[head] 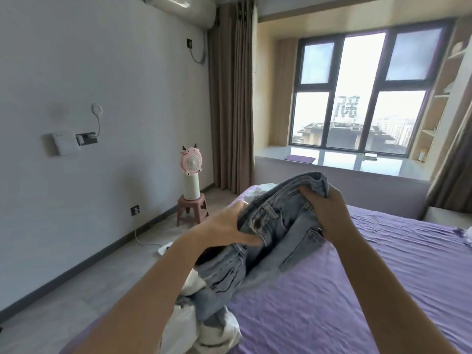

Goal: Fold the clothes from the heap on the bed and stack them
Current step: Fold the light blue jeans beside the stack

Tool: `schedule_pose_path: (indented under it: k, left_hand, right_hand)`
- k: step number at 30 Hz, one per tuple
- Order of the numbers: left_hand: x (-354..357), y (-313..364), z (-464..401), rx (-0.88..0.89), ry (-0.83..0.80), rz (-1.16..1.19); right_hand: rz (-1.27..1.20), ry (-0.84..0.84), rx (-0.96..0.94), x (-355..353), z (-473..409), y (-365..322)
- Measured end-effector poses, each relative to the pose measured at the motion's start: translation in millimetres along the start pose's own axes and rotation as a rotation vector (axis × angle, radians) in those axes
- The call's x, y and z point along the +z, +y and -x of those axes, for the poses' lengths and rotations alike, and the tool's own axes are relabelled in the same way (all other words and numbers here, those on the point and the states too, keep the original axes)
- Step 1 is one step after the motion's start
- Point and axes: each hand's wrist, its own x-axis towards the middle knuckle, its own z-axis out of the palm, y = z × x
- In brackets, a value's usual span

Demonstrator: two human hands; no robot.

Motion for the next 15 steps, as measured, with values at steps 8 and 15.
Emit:
schedule_pose_path:
  k: [8, 15]
  left_hand:
    - [-1, -47, 23, -0.030, 0.003, 0.358]
    - [6, -7, 19, 0.049, 0.084, 0.761]
  right_hand:
    - [-0.082, 0.200, 0.198, -37, 24, -9]
    - [-0.128, 0.425, 0.313, -79, 71, 3]
